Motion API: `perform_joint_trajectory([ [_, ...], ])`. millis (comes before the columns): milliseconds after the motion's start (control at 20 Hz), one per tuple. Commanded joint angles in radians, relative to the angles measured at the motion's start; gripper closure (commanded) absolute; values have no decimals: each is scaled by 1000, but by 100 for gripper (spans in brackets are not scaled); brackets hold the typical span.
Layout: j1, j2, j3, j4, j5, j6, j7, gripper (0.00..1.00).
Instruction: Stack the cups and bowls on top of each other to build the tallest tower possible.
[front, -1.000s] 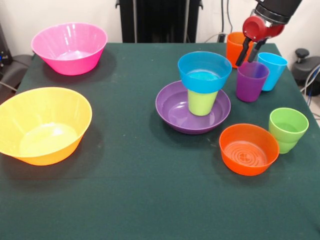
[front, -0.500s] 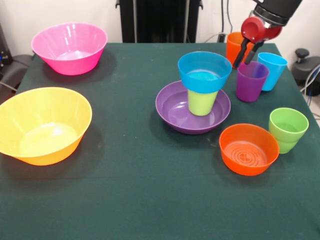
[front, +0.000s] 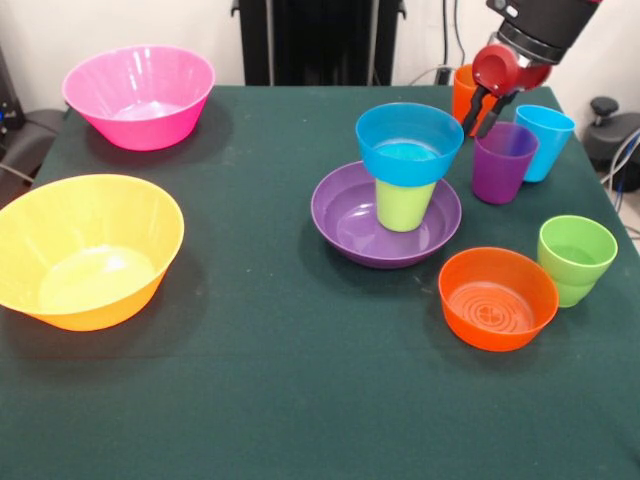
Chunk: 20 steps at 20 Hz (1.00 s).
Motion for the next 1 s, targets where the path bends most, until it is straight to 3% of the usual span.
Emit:
perform_joint_trajectory([
  [50,-16,23,81,-137,94,150,335,0],
  [350,-26,17,73,-148,124,196,326,0],
  [850,-26,30,72,-156,100,164,357,0],
  [1000,-25,17,93,-160,104,145,320,0],
])
